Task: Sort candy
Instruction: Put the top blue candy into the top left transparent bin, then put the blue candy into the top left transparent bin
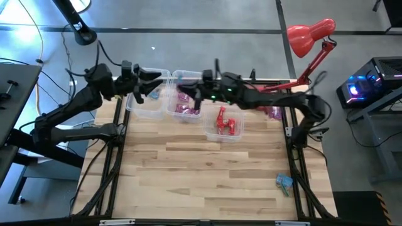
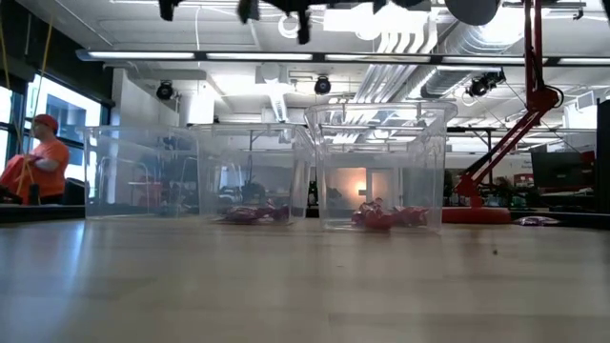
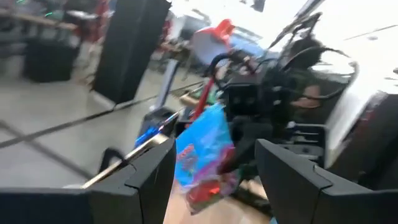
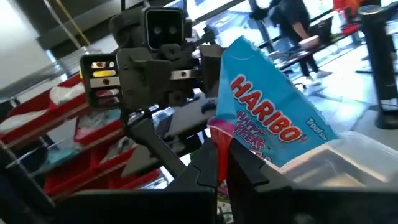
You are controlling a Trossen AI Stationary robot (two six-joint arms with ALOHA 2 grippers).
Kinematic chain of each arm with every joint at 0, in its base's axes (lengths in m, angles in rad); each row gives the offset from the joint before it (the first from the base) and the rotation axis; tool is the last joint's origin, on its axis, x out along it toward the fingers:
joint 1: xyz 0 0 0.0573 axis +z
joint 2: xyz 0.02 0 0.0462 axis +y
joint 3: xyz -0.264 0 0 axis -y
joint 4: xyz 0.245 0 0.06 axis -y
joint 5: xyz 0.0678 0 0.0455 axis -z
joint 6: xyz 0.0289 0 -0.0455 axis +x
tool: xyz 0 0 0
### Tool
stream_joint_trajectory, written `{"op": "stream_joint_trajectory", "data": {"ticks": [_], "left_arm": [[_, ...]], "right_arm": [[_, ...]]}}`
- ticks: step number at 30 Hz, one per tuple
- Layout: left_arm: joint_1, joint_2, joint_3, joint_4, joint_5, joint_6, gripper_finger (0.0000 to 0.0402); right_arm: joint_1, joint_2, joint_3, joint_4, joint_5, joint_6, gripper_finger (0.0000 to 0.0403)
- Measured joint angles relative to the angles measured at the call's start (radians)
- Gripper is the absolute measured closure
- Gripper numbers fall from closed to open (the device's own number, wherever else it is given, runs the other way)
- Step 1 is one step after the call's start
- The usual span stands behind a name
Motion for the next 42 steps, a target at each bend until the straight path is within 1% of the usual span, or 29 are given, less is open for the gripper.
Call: {"op": "stream_joint_trajectory", "data": {"ticks": [2, 4, 9, 11, 16, 25, 27, 30, 35, 39, 42], "left_arm": [[0.0, -0.017, 0.0, -0.049, -0.033, -0.001, 0.0188], [0.0, -0.036, 0.0, -0.074, -0.044, 0.0, 0.0188], [0.0, -0.114, 0.0, -0.028, -0.048, 0.021, 0.0188], [0.0, -0.148, 0.0, -0.011, -0.073, 0.034, 0.0188], [0.0, -0.218, 0.0, -0.02, -0.14, 0.035, 0.0188], [0.0, -0.251, 0.0, -0.057, -0.149, -0.009, 0.0188], [0.0, -0.25, 0.0, -0.062, -0.149, -0.009, 0.0188], [0.0, -0.247, 0.0, -0.067, -0.149, -0.009, 0.0188], [0.0, -0.247, 0.0, -0.069, -0.148, 0.008, 0.0188], [0.0, -0.247, 0.0, -0.069, -0.148, 0.009, 0.0188], [0.0, -0.247, 0.0, -0.069, -0.147, 0.026, 0.0188]], "right_arm": [[-0.008, 0.068, 0.073, 0.0, -0.026, 0.001, 0.0403], [-0.017, 0.134, 0.148, -0.005, -0.054, 0.02, 0.0403], [-0.033, 0.294, 0.34, -0.039, -0.112, 0.028, 0.0403], [-0.041, 0.359, 0.419, -0.063, -0.131, 0.032, 0.0403], [-0.053, 0.523, 0.589, -0.082, -0.136, 0.073, 0.0403], [-0.065, 0.804, 0.856, -0.113, -0.118, 0.208, 0.0394], [-0.065, 0.844, 0.895, -0.153, -0.076, 0.23, 0.0386], [-0.065, 0.848, 0.863, -0.155, -0.024, 0.228, 0.0355], [-0.065, 0.844, 0.88, -0.173, -0.003, 0.141, 0.026], [-0.071, 0.804, 0.889, -0.199, -0.022, 0.078, 0.0185], [-0.083, 0.752, 0.893, -0.291, -0.064, 0.017, 0.015]]}}
